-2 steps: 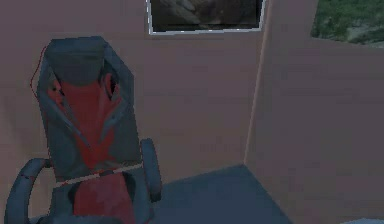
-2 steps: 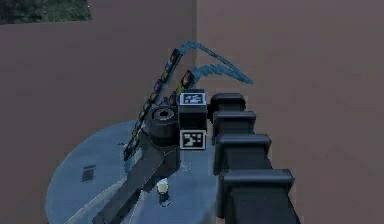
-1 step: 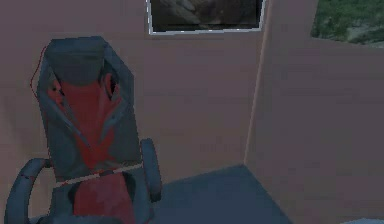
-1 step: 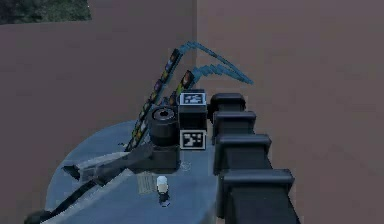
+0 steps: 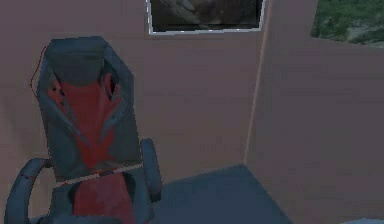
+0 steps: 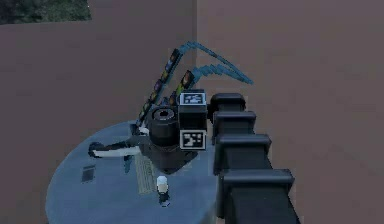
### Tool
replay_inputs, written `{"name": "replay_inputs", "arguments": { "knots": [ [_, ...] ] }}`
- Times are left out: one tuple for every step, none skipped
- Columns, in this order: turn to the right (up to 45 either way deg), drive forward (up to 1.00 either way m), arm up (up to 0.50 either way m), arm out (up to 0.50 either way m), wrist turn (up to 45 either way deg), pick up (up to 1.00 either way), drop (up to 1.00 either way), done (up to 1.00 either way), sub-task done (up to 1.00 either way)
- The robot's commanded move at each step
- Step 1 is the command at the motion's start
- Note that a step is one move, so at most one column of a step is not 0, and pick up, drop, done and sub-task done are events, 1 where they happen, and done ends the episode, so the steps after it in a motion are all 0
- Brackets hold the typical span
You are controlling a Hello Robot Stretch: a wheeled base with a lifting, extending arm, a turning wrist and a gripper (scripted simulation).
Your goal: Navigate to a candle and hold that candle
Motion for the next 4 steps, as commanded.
{"name": "replay_inputs", "arguments": {
  "knots": [
    [0.0, 0.0, 0.0, 0.0, 24.0, 0.0, 0.0, 0.0, 0.0],
    [0.0, 0.0, -0.3, 0.0, 0.0, 0.0, 0.0, 0.0, 0.0],
    [0.0, 0.0, 0.0, 0.0, 0.0, 1.0, 0.0, 0.0, 0.0],
    [0.0, 0.0, 0.1, 0.0, 0.0, 0.0, 0.0, 0.0, 0.0]
  ]
}}
